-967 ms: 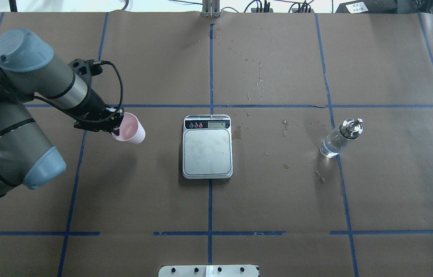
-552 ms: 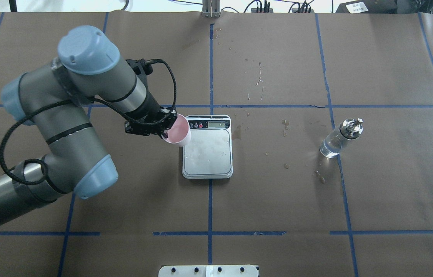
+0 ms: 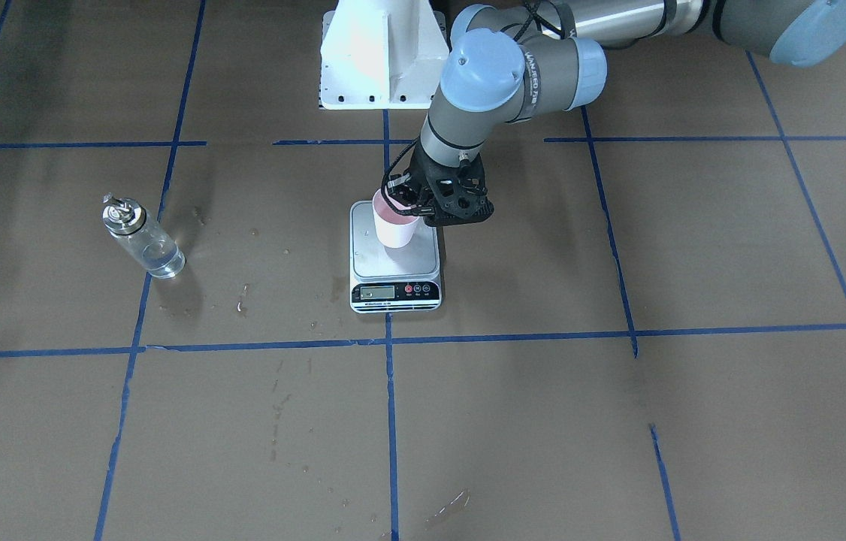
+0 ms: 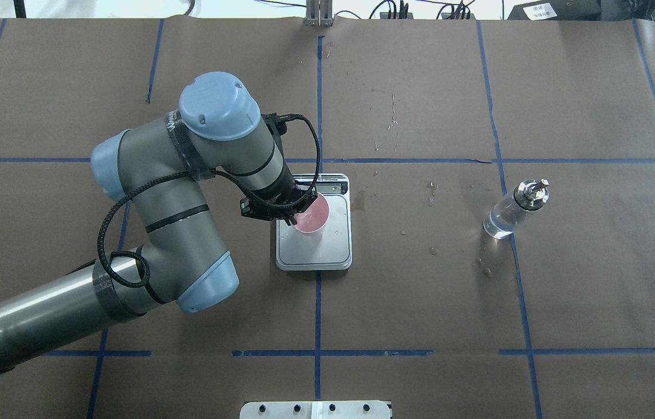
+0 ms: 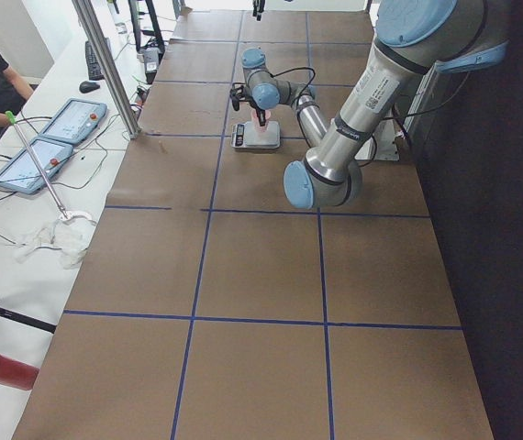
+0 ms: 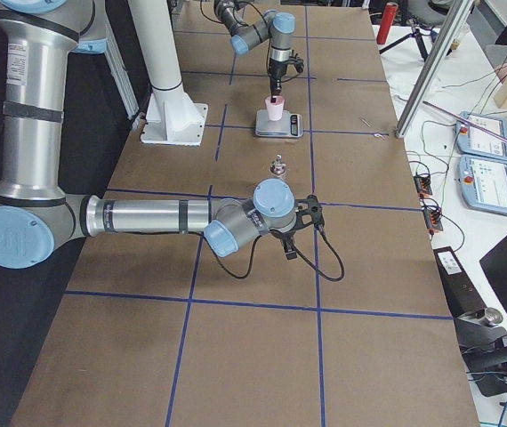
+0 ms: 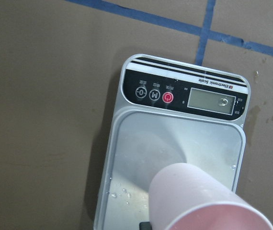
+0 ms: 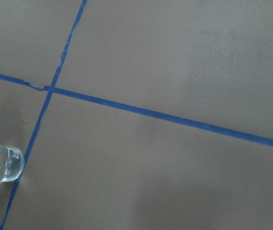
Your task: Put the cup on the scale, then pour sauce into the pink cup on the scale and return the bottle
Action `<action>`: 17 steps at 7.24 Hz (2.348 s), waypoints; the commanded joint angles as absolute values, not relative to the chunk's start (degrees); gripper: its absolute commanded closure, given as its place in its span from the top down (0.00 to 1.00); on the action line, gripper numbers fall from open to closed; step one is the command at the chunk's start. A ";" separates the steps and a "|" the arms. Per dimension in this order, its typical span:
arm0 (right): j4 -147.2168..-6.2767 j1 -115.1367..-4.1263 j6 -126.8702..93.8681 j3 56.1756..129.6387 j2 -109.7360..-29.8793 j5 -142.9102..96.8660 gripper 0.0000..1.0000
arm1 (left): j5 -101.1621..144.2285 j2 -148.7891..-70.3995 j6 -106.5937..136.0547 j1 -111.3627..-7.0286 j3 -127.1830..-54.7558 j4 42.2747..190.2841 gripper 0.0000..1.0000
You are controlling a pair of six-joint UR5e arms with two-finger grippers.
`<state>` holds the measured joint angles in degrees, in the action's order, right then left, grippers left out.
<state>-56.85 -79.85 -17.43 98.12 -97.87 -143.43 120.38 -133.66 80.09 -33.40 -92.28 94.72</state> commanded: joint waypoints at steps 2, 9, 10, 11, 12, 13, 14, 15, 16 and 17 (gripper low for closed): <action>-56.69 -79.80 -18.01 98.35 -98.17 -143.44 1.00 | 119.71 -134.12 79.89 -33.14 -91.23 95.18 0.25; -44.57 -68.68 -53.04 116.16 -102.13 -142.06 1.00 | 120.15 -122.99 79.72 -39.37 -111.07 96.42 0.51; -44.56 -62.73 -56.83 120.28 -102.91 -135.24 1.00 | 119.97 -122.61 79.63 -40.59 -111.09 96.42 0.51; -44.56 -56.14 -60.69 123.63 -103.96 -127.61 1.00 | 119.88 -122.61 79.63 -41.56 -111.01 96.42 0.51; -44.56 -51.81 -63.78 124.36 -104.24 -123.27 1.00 | 119.97 -121.91 79.63 -42.44 -111.09 96.50 0.51; -44.65 -46.46 -65.29 126.02 -104.41 -116.61 1.00 | 119.88 -121.56 79.54 -42.71 -111.09 96.50 0.51; -44.65 -41.88 -66.09 126.12 -105.11 -111.24 1.00 | 119.88 -121.47 79.63 -43.32 -111.18 96.42 0.51; -44.65 -35.22 -66.35 126.12 -105.73 -100.22 1.00 | 119.88 -121.38 79.63 -43.59 -111.18 96.42 0.51; -44.74 -26.37 -66.53 126.12 -106.95 -86.97 1.00 | 119.88 -121.03 79.54 -44.12 -111.18 96.42 0.51; -44.82 -22.63 -67.49 126.12 -107.40 -81.70 1.00 | 119.97 -119.89 79.45 -44.90 -111.62 96.50 0.51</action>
